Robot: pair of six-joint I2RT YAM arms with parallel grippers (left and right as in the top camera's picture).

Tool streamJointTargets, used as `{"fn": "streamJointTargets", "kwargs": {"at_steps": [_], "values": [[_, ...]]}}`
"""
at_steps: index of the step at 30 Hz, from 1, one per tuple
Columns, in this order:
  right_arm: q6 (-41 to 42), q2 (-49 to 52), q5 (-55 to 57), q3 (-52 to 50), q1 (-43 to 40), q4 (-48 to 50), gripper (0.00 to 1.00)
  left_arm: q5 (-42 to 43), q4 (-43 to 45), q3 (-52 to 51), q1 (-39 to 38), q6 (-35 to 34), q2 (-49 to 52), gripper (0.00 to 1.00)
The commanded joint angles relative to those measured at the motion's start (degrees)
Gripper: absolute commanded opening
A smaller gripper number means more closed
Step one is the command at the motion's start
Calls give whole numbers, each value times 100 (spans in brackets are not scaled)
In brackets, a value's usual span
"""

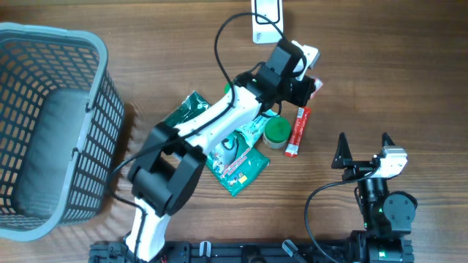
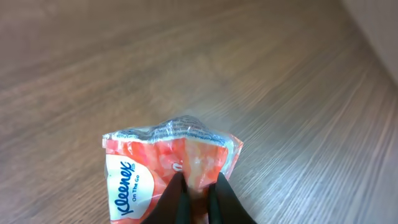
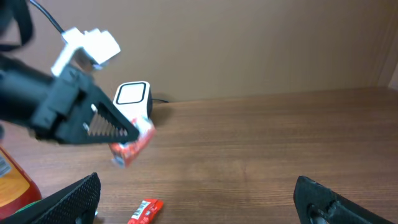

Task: Scan the item barcode
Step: 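Place Kleenex pack right of the red stick, withdraw left arm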

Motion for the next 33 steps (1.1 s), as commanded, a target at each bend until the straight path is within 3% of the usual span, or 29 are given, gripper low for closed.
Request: {"fn": "streamJointTargets", "kwargs": {"at_steps": [1, 7, 12, 13, 14, 17, 24, 29, 33], "values": [[-35, -17, 35, -7, 13, 13, 100, -22, 17, 46, -186, 133, 131, 15], [-35, -17, 35, -7, 13, 13, 100, -20, -234, 44, -269, 129, 133, 20], [-35, -17, 37, -7, 13, 13, 100, -216, -577, 44, -267, 131, 133, 56], [-33, -17, 35, -7, 13, 11, 100, -210, -520, 46, -267, 131, 131, 71], [-35, -17, 35, -7, 13, 11, 100, -210, -457, 46, -267, 131, 114, 81], [-33, -17, 35, -7, 13, 13, 100, -212, -247, 52, -260, 140, -140, 100], [-33, -17, 35, -7, 13, 13, 100, -778, -236, 52, -24, 1314, -1611, 100], [-33, -17, 35, -7, 13, 13, 99, -2457, -422, 52, 13, 2197, -2682, 100], [-33, -17, 35, -7, 13, 11, 100, -4057, -227, 52, 63, 3388, -3386, 100]]}}
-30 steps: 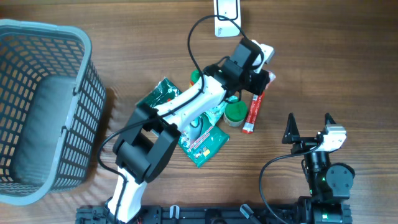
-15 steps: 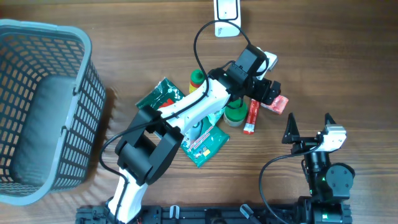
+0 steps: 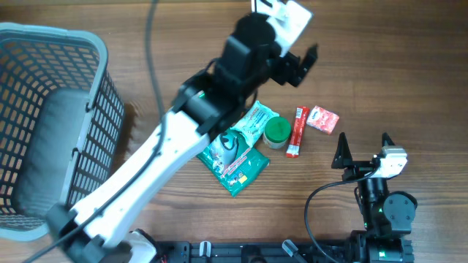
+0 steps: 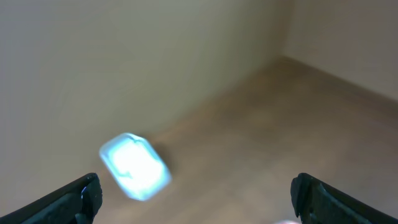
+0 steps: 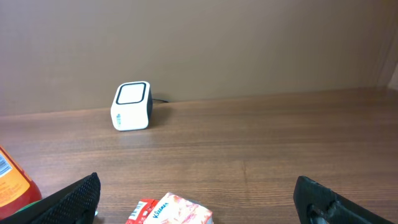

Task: Scan the item barcode
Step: 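Place Kleenex pack right of the red stick, withdraw left arm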

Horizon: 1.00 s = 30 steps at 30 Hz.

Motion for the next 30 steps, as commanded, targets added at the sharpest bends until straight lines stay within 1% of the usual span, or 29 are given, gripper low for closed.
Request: {"fn": "streamJointTargets", "kwargs": {"at_steps": [1, 2, 3, 4, 6, 7, 9, 12, 14, 18, 20, 21, 23, 25, 28, 30], "values": [[-33, -17, 37, -7, 13, 13, 100, -2026, 195, 48, 105, 1541, -586, 100], [-35, -17, 35, -7, 13, 13, 100, -2452, 304, 48, 197, 1974, -776, 100], [-33, -17, 35, -7, 13, 13, 100, -2704, 361, 48, 275, 2308, -905, 100], [-33, -17, 35, -7, 13, 11, 100, -2874, 361, 48, 358, 2638, -1021, 100], [-33, -17, 35, -7, 13, 13, 100, -3195, 356, 48, 501, 3088, -1172, 100], [-33, -17, 35, -7, 13, 13, 100, -3383, 354, 48, 573, 3215, -1224, 100], [-33, -17, 35, -7, 13, 13, 100, -3388, 402, 46, 778, 3517, -1370, 100], [-33, -17, 35, -7, 13, 11, 100, -3108, 125, 46, 1099, 3464, -1744, 100], [-33, -17, 35, -7, 13, 13, 100, -2599, -330, 46, 1325, 3062, -2142, 100], [-33, -17, 35, -7, 13, 13, 100, -1202, -946, 20, 1873, 1851, -3027, 100], [-33, -17, 35, -7, 13, 13, 100, -337, -1097, -63, 2371, 1139, -3589, 100], [-35, -17, 35, -7, 13, 13, 100, 81, -1141, -133, 2634, 918, -3834, 100], [-35, -17, 35, -7, 13, 13, 100, 732, -1185, -247, 3003, 850, -4175, 100], [-35, -17, 35, -7, 13, 13, 100, 1615, -1191, -472, 3521, 850, -4658, 100], [-33, -17, 35, -7, 13, 13, 100, 2426, -1025, -804, 4015, 850, -5171, 100], [-33, -17, 35, -7, 13, 13, 100, 2774, -970, -981, 4269, 850, -5488, 100]]}}
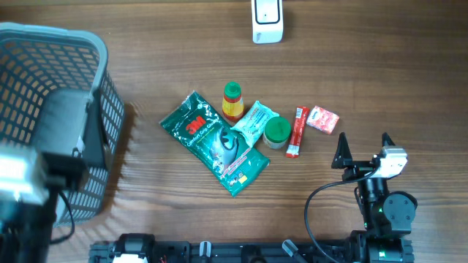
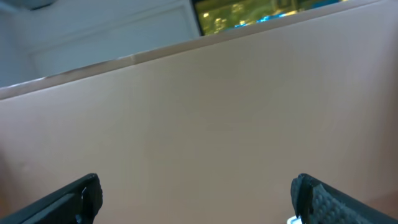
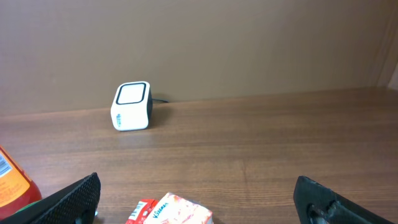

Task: Scan the item barcode
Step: 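Place Kleenex pack right of the red stick, withdraw left arm, then reach right gripper to the Kleenex pack and grasp it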

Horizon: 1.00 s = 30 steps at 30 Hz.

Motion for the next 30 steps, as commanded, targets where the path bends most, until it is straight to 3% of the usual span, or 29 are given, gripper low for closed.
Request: {"fn": "streamJointTargets", "kwargs": {"at_steps": [1, 7, 11, 13, 16, 19, 23, 25, 30], "values": [[-33, -15, 35, -7, 13, 11, 100, 1491, 57, -494, 584, -179, -588, 100], [-33, -15, 35, -7, 13, 13, 100, 1628, 68, -933, 1285, -181, -1637, 100], [142, -15, -13, -7, 13, 17, 100, 1652, 24, -984, 1056, -330, -2227, 100], [892, -15, -155, -7, 13, 22, 100, 1650, -74, -984, 1001, -328, -2389, 100], [3217, -15, -951, -4, 13, 94, 100, 1650, -227, -1003, 990, -328, -2647, 100], [4551, -15, -2020, -4, 13, 173, 100, 1648, -205, -1012, 728, -328, -2841, 100], [4765, 2, -3261, -4, 13, 199, 100, 1644, -238, -1019, 358, -321, -3163, 100], [5379, 2, -3792, -4, 13, 190, 100, 1620, -286, -1060, 245, -238, -3383, 100], [5982, 2, -4190, -4, 13, 166, 100, 1102, -527, -1287, 221, -240, -3954, 100]]}}
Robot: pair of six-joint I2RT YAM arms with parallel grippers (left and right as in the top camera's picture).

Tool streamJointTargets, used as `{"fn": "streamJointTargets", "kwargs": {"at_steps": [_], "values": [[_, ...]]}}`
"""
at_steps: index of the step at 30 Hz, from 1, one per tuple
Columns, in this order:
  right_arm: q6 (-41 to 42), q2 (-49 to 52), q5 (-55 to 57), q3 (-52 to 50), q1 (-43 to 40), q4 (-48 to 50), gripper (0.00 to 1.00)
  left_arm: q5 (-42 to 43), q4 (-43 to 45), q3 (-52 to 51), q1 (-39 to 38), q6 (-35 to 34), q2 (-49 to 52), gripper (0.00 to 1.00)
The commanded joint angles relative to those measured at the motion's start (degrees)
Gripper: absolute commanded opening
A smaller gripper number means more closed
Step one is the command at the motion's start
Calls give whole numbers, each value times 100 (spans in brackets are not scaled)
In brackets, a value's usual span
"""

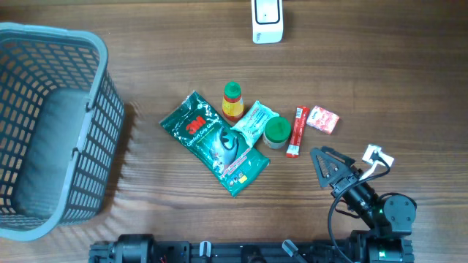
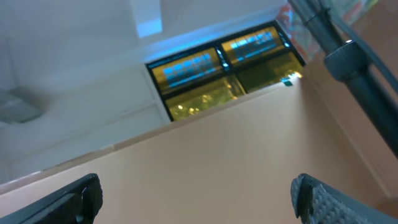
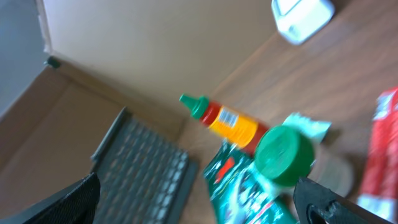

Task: Scan the item barcode
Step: 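Reach right gripper to the Kleenex pack and grasp it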

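Note:
The white barcode scanner [image 1: 266, 20] stands at the table's far edge, and its corner shows in the right wrist view [image 3: 301, 14]. An orange Kleenex pack [image 1: 322, 119] lies right of a red stick packet [image 1: 297, 131]. My right gripper [image 1: 319, 168] is open and empty, low at the front right, angled left toward the items [image 3: 196, 199]. My left gripper [image 2: 196, 196] is open, pointing up at a wall and ceiling lights. The left arm is out of the overhead view.
A green-lidded jar [image 1: 277, 132], a wipes packet [image 1: 255, 120], a red sauce bottle [image 1: 232, 101] and a green 3M packet [image 1: 212, 142] cluster mid-table. A grey mesh basket [image 1: 110, 109] holding a grey cushion fills the left side.
My right gripper, which faced the far edge and the scanner, now points left toward the jar, bottle and basket. The left arm, then beside the basket, has left the overhead view.
First my left gripper was shut on the Kleenex pack, held up near the scanner. Then the pack lay on the table beside the red stick, the left gripper open. After that the left arm was back by the basket. Now my right gripper has turned toward the items.

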Motion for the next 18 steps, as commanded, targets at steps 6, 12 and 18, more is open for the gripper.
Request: {"fn": "streamJointTargets", "kwargs": {"at_steps": [6, 12, 18], "values": [[37, 140, -299, 0, 11, -4, 99, -483, -1329, -146, -20, -11, -323, 100], [-1054, 1578, 970, 455, 11, -730, 100, -1003, -2323, -153, -13, -4, -323, 100], [-1582, 3716, 2153, 1812, 13, -1279, 100, -1220, -1980, -168, -13, 890, -323, 100]]}}
